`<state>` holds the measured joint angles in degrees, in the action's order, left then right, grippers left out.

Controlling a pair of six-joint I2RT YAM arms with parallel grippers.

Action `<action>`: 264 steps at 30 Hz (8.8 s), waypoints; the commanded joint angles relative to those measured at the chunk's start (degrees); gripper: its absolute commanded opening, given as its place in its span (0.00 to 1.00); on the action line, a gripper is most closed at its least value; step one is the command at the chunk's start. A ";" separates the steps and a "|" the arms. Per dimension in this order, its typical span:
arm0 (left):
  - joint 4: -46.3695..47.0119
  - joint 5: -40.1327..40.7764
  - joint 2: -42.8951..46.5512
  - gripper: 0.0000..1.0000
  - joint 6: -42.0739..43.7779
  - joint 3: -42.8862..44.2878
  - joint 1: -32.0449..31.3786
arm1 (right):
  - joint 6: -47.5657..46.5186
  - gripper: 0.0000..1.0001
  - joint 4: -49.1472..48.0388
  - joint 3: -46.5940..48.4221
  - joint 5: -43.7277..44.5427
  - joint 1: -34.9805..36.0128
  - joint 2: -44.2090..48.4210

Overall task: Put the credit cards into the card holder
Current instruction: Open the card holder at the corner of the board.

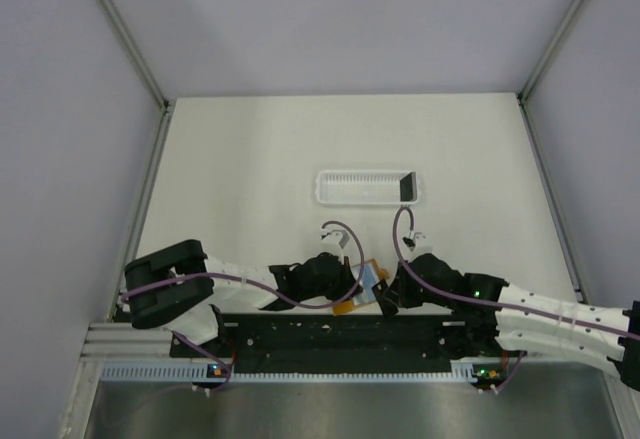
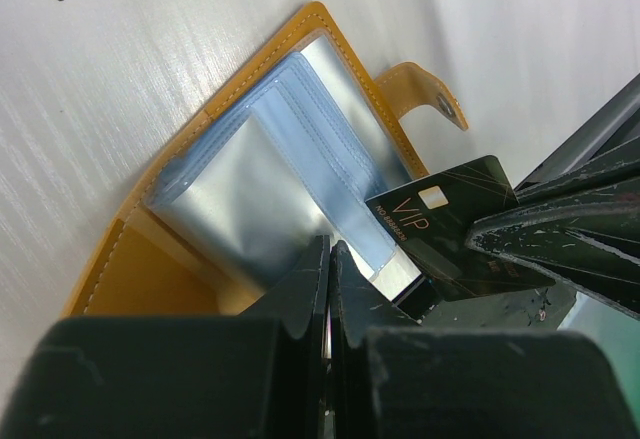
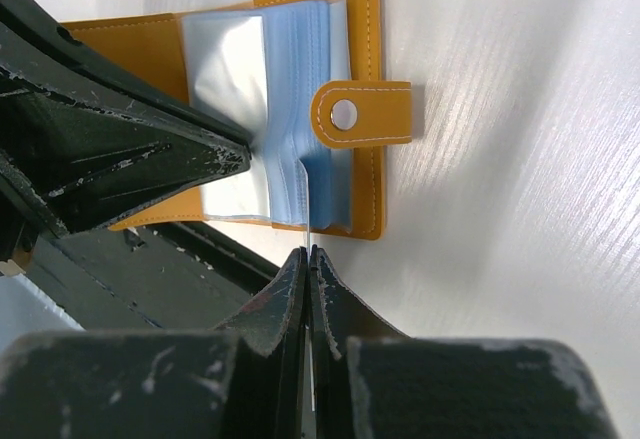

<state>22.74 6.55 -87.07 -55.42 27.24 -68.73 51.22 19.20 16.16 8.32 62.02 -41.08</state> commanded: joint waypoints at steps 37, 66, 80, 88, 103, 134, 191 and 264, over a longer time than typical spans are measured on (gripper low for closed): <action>-10.87 0.31 1.19 0.00 1.54 -1.14 -0.26 | 2.83 0.00 -12.61 -2.89 -1.02 -0.94 -2.16; -19.05 3.12 15.17 0.00 2.33 -1.58 -0.26 | 3.09 0.00 -18.67 -2.98 -4.98 -1.20 -7.78; -19.05 4.44 15.09 0.00 0.14 -6.41 -0.26 | 2.48 0.00 -22.71 -2.36 -6.12 -1.20 -8.40; -17.65 4.26 13.86 0.00 0.05 -6.50 -0.35 | 2.04 0.00 -27.46 -1.66 -8.05 -1.20 -10.51; -15.80 4.18 13.59 0.00 0.31 -7.38 -0.26 | 1.42 0.00 -35.10 0.45 -13.32 -1.29 -17.01; -13.51 3.21 10.69 0.00 0.14 -7.65 -0.26 | 1.07 0.00 -36.34 2.21 -13.33 -1.20 -17.02; -9.65 10.68 10.78 0.00 10.59 8.96 2.90 | 0.81 0.00 -28.96 3.97 -6.47 -0.58 -26.95; -24.77 11.91 23.95 0.00 7.60 4.47 2.46 | 15.13 0.00 -10.50 -1.31 10.14 1.17 -11.13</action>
<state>-2.28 15.40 -68.58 -51.64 26.04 -66.11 65.21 5.23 15.40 15.25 62.85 -52.60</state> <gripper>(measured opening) 0.011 0.006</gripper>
